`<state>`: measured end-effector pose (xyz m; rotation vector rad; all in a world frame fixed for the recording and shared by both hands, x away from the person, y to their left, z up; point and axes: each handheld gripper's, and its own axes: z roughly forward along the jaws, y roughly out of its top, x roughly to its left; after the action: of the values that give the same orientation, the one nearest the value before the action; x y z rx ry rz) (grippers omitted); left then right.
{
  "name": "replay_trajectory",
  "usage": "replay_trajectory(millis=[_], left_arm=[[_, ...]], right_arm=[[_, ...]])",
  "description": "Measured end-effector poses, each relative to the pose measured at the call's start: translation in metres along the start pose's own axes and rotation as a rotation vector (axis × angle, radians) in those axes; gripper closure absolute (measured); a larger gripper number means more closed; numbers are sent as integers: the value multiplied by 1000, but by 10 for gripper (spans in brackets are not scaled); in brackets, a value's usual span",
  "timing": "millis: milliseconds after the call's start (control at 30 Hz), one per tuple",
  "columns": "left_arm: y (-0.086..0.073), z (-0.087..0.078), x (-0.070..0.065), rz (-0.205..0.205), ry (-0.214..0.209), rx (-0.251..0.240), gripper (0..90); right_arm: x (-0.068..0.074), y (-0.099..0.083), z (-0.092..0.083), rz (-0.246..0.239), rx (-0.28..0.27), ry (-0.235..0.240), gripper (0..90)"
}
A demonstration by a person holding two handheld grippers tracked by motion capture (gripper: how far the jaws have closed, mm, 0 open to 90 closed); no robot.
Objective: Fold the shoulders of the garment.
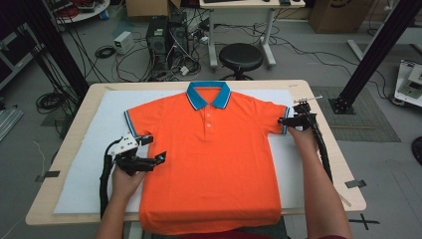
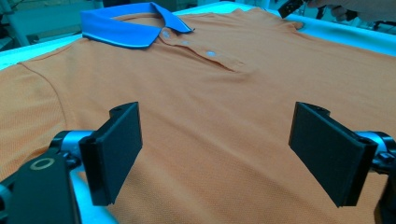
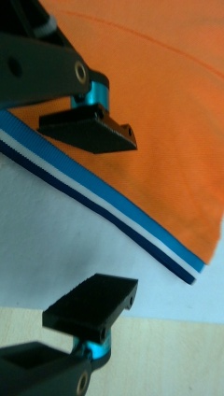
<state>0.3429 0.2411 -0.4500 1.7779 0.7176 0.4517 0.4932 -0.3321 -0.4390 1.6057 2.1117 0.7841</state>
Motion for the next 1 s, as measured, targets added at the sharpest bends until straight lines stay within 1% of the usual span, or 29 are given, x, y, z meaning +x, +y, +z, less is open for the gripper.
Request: replay_trajectory(millis=[33,67,100,133,167,200,233,267,300,333,400,433,500,567,600,700,733,767,800,867,900,933,1000], left_arm=[[0,0,0,2,-1,1,174],[0,0,0,2,0,2,174],[0,0,0,3,0,2,174],[0,0,0,3,0,2,174],[0,0,0,0,0,1,174],[0,0,0,-2,0,-1,175],[0,0,0,-2,0,-1,175],[0,0,0,-2,0,-1,175],[0,0,0,-1,1,-1,175],[0,0,0,0,0,0,175],[0,0,0,0,0,-1,175],[0,0,0,0,-1,-2,175],[0,0,0,-3,-2,-3,175],[0,0,0,-3,-2,-4,175],[0,0,0,-3,-2,-4,175],[0,0,1,-5,-3,-4,175],[0,0,1,-5,-3,-3,175],[0,0,1,-6,-2,-3,175],[0,0,1,-6,-3,-2,175],[0,0,1,-6,-2,-2,175],[0,0,0,-6,-2,-2,175],[0,0,0,-5,-1,-3,175],[0,0,0,-4,2,-1,175]], right_arm=[[0,0,0,0,0,0,348],[1,-1,1,-1,3,9,378],[2,-1,2,-12,-4,24,459],[2,-1,2,-12,-4,24,459],[3,-1,2,-17,-5,31,504],[5,-1,1,-28,-6,51,609],[6,-1,1,-33,-4,58,635],[6,-1,1,-33,-4,58,635],[6,-1,1,-36,-6,82,734],[6,-1,1,-36,-6,82,734],[7,-2,0,-35,-10,96,818],[7,-2,0,-37,-9,99,840],[8,-2,-1,-28,-7,93,845],[8,-2,-2,-34,-7,86,846],[8,-1,-4,-34,-11,80,846],[9,0,-8,-34,-30,83,846],[10,0,-11,-40,-38,80,846],[13,2,-17,-53,-62,82,846],[13,2,-17,-53,-62,82,846],[16,4,-24,-67,-80,82,846],[20,6,-29,-81,-92,92,846],[20,6,-29,-81,-92,92,846],[27,9,-36,-116,-110,92,846]])
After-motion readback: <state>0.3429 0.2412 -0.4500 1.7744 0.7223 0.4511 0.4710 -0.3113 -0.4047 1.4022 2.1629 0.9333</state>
